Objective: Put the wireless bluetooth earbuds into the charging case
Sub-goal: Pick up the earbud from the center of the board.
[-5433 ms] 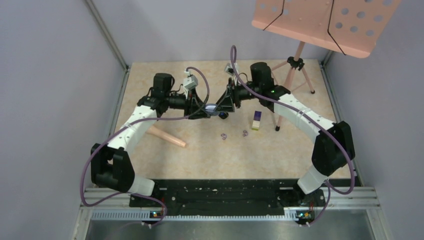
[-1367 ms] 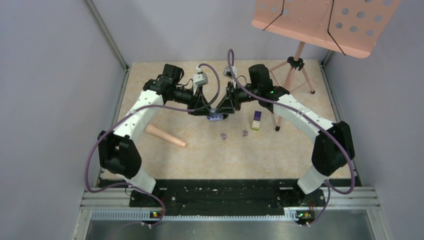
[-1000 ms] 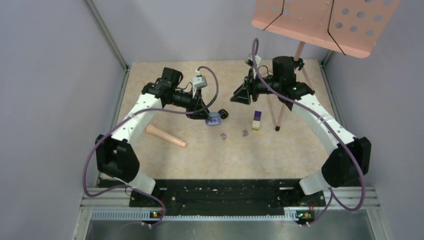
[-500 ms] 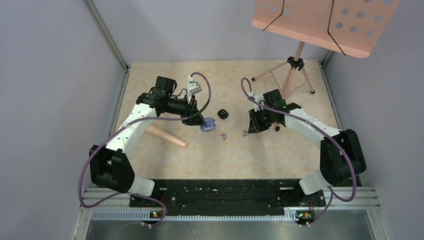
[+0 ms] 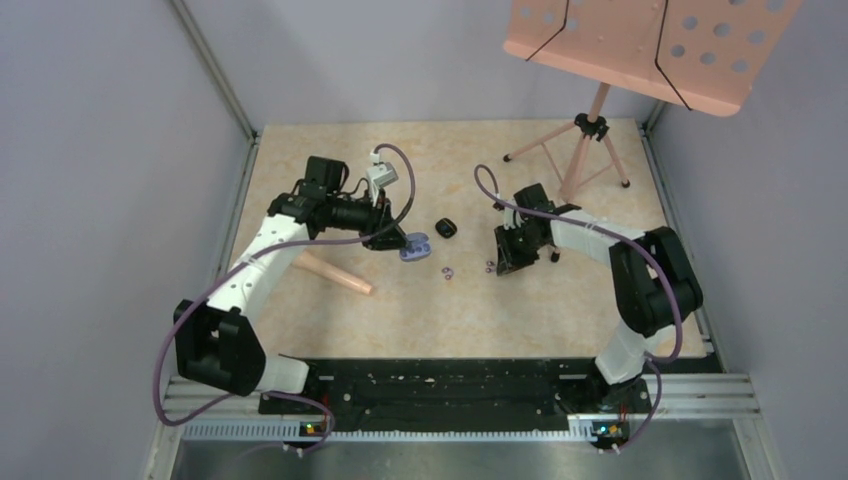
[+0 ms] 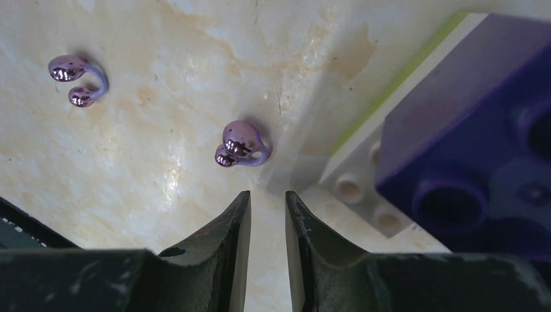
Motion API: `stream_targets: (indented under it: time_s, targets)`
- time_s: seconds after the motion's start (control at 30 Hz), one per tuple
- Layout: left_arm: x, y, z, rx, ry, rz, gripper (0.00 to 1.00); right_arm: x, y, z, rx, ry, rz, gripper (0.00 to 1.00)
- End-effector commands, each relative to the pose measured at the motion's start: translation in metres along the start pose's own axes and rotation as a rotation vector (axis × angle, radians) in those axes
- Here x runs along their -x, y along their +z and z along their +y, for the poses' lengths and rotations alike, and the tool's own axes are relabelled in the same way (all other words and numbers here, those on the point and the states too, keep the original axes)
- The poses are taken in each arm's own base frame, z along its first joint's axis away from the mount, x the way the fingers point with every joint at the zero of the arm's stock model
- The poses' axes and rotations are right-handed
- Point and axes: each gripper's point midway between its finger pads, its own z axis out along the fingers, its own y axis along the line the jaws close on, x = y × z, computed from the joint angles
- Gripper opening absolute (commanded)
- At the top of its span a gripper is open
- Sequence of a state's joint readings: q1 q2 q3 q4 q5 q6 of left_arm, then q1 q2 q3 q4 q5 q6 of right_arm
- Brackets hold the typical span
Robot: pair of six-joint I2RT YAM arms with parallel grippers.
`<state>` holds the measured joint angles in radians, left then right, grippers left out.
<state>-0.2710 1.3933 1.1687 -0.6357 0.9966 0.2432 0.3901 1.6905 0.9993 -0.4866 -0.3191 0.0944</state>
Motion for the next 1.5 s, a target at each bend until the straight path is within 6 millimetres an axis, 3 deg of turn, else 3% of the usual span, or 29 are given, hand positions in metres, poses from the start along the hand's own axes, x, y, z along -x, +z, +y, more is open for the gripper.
stream_targets:
  time_s: [0.0, 0.2, 0.4, 0.6, 0.93, 1.1, 1.3, 1.47]
  targets:
    - [0.011, -0.009, -0.008, 0.015, 0.056, -0.049, 0.00, 0.031, 0.002, 0.004, 0.003, 0.007, -0.064, 0.27]
    - [0.010, -0.012, -0.005, 0.028, 0.054, -0.055, 0.00, 0.042, 0.008, -0.001, -0.020, 0.027, -0.070, 0.27]
    - [0.012, -0.014, -0.004, 0.031, 0.054, -0.061, 0.00, 0.038, 0.017, -0.008, -0.074, 0.021, -0.045, 0.25]
    - [0.010, -0.015, -0.004, 0.035, 0.057, -0.061, 0.00, 0.028, 0.024, 0.002, -0.106, -0.073, -0.019, 0.25]
    - [0.004, -0.014, -0.005, 0.026, 0.059, -0.062, 0.00, 0.030, 0.025, 0.022, -0.078, -0.156, -0.033, 0.24]
    - [0.005, -0.013, -0.004, 0.026, 0.059, -0.066, 0.00, 0.032, 0.024, 0.037, -0.024, -0.216, -0.051, 0.30]
    - [0.004, -0.012, -0.003, 0.027, 0.057, -0.066, 0.00, 0.030, 0.028, 0.038, -0.028, -0.266, -0.071, 0.21]
    - [0.003, -0.012, -0.002, 0.030, 0.054, -0.064, 0.00, 0.030, 0.030, 0.046, 0.011, -0.332, -0.085, 0.06]
